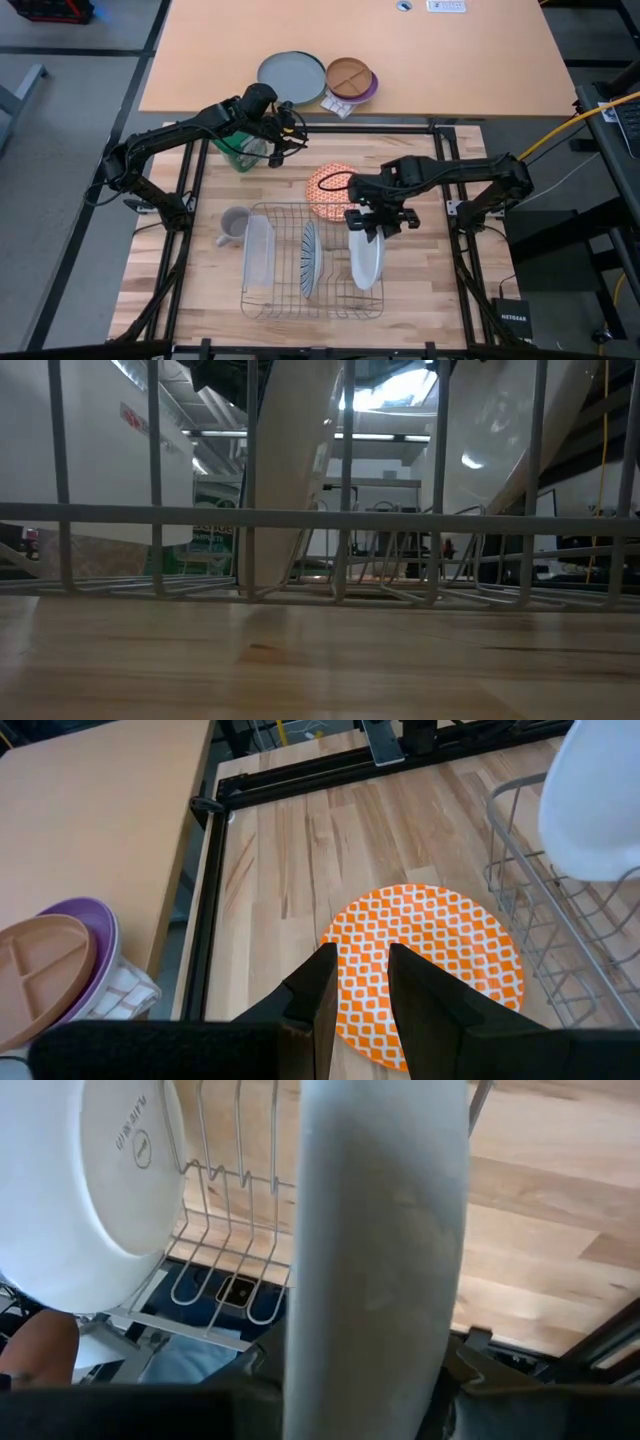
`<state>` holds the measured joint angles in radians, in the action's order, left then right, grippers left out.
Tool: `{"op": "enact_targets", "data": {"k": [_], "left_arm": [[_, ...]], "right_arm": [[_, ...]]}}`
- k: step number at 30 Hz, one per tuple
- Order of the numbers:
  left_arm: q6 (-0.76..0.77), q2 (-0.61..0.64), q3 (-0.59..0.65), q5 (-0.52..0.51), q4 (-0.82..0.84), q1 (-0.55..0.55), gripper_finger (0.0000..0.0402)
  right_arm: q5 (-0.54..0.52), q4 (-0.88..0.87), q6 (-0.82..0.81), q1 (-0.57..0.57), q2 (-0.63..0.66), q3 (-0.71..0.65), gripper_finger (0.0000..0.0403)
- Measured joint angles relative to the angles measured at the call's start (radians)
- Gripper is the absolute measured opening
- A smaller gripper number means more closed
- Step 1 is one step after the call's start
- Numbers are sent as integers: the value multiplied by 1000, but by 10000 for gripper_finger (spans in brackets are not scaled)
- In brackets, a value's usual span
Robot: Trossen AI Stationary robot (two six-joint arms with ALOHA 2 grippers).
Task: Sort dishes
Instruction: Put the white plate in the dish rack
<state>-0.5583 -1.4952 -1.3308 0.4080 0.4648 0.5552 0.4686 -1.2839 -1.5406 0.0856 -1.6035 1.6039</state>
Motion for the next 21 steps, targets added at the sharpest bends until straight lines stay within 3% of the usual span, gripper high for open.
{"op": "enact_targets", "data": {"k": [5, 15, 21], "left_arm": [[0, 0, 0, 0, 6, 0, 81], [-51, 0, 0, 1, 32, -2, 81], [-97, 0, 0, 57, 23, -39, 81]], "right_arm": [[30, 19, 0, -1, 1, -26, 118], [-10, 47, -30, 0, 1, -34, 118], [32, 48, -29, 0, -1, -34, 118]]}}
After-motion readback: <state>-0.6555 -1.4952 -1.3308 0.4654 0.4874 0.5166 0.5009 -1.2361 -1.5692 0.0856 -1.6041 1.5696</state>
